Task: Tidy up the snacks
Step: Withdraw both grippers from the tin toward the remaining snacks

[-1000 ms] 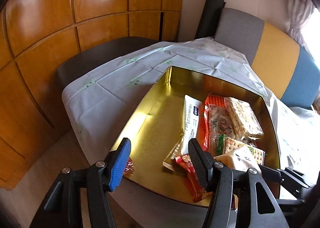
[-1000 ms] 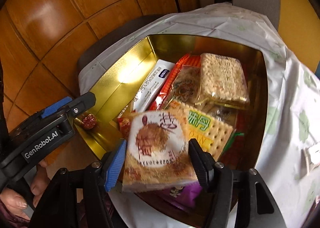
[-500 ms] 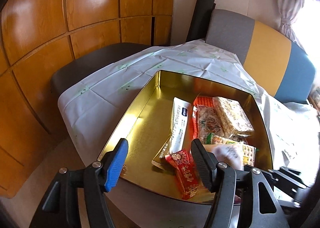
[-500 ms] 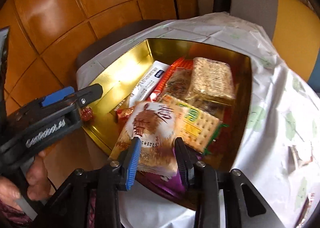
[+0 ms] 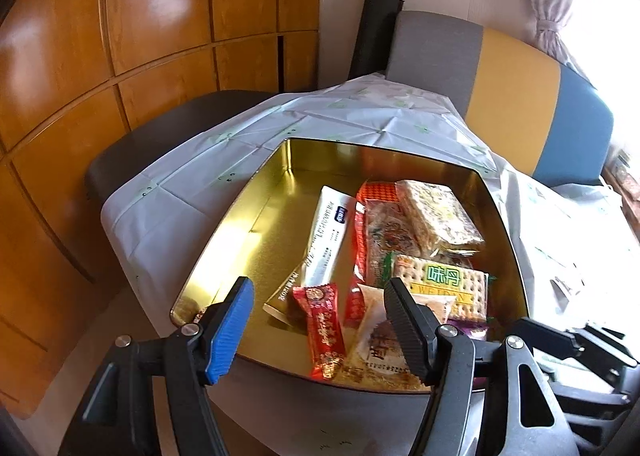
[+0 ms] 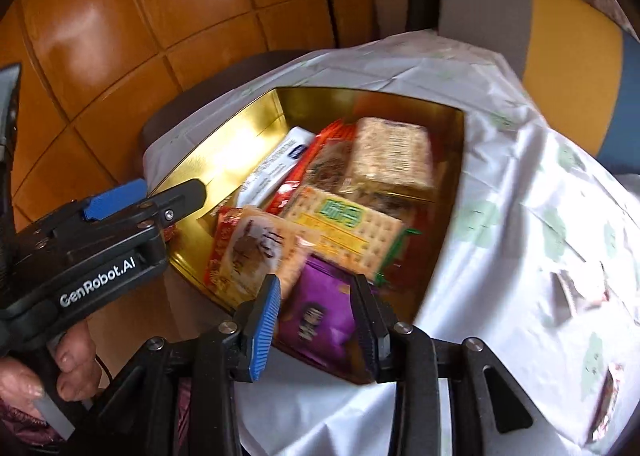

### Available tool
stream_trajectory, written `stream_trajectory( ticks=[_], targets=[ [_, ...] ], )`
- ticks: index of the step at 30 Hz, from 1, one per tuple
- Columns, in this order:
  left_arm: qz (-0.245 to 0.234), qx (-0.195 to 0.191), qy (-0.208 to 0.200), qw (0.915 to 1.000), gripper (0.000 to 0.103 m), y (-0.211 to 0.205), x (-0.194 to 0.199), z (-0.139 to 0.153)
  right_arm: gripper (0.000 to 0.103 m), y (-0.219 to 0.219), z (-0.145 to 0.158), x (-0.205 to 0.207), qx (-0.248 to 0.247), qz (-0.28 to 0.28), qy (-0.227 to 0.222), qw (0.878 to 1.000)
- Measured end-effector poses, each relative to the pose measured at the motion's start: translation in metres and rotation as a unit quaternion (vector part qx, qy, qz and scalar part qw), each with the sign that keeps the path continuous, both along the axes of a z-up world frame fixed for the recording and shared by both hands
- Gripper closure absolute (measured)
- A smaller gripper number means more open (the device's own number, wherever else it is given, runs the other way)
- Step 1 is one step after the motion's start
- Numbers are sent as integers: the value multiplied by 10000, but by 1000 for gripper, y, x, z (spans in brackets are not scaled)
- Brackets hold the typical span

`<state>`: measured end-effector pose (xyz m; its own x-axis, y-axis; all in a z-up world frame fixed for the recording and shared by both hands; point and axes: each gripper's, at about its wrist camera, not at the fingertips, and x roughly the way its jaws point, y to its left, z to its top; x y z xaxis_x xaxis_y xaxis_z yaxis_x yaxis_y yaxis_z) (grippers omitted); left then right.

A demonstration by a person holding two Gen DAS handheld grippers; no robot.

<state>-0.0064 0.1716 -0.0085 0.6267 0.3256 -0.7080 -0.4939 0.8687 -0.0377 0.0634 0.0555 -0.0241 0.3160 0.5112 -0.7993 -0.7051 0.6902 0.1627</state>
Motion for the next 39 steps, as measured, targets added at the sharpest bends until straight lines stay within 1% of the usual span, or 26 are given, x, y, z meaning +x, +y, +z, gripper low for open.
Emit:
stream_trajectory(
  ticks=[2,6,11,16,21,26,29,33,35,37,38,39],
  targets=[
    [-50,9,1,10000,35,-2,1,0,63,-9,2,0,29,-130,-26,9999],
    [-199,37,-2,9998,35,-9,1,0,62,-28,9,-2,46,-355,-140,9993],
    [-420,90,6,9991,35,-20,2,0,54,-53,12,-2,-33,-619,-256,9977],
    [-635,81,66,9979,35,-31,4,-1,53,-86,11,6,-208,-1017,-287,9942],
    [-838,124,50,9964,35,-41,6,0,53,-130,10,22,-485,-1489,-259,9873],
    [-1140,143,11,9934,35,-54,8,3,53,-189,18,45,-708,-2112,-176,9747],
    [-1352,207,-3,9906,35,-65,10,5,53,-231,19,64,-811,-2599,9,9622],
    [-1706,265,41,9850,35,-83,16,8,53,-281,9,88,-930,-3124,384,9446],
    [-1878,313,62,9817,35,-94,19,10,53,-300,3,97,-838,-3320,540,9380],
    [-2041,314,108,9784,35,-103,23,11,53,-319,-5,102,-575,-3533,721,9309],
    [-2123,315,132,9766,35,-108,26,11,53,-325,-11,104,-469,-3636,845,9265],
    [-2189,321,157,9751,35,-113,28,11,53,-328,-15,107,-490,-3737,1040,9204]
  ],
)
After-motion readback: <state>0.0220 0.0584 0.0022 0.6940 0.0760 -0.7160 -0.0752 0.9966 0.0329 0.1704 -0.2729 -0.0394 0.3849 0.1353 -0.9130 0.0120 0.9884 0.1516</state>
